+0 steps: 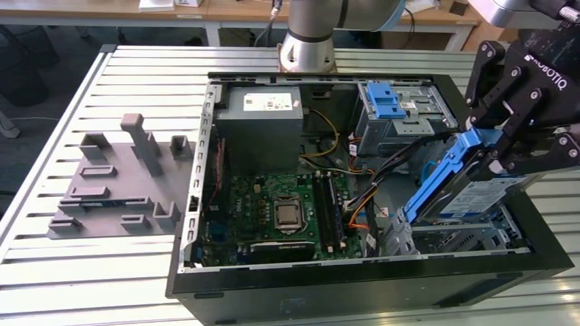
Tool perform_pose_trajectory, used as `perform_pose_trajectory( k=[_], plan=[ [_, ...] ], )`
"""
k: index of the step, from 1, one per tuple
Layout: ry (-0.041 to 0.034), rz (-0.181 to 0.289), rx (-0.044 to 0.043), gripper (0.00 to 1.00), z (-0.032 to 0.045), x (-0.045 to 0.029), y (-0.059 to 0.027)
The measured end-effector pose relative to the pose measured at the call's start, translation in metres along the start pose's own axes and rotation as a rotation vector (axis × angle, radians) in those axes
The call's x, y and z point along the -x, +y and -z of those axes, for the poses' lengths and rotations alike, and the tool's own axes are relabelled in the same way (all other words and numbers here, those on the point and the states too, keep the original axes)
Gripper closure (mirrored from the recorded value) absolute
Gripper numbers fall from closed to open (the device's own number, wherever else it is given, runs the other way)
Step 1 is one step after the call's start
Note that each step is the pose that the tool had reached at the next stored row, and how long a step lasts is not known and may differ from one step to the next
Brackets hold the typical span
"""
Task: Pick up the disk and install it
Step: 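Insert the disk into the insertion slot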
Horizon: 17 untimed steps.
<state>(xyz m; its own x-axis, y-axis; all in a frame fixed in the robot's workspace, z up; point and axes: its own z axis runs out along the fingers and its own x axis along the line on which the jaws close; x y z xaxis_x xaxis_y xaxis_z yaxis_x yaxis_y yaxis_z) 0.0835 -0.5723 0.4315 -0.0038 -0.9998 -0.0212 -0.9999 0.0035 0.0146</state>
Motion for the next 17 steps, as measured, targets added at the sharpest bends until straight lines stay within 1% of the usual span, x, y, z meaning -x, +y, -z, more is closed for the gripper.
perform_pose_trajectory(
  k=[9, 17],
  plan=[
    [-0.0004, 0.000, -0.0009, 0.64, -0.0049, -0.0002, 0.0000],
    [-0.0002, 0.000, -0.0009, 0.64, -0.0070, -0.0002, -0.0001]
  ],
)
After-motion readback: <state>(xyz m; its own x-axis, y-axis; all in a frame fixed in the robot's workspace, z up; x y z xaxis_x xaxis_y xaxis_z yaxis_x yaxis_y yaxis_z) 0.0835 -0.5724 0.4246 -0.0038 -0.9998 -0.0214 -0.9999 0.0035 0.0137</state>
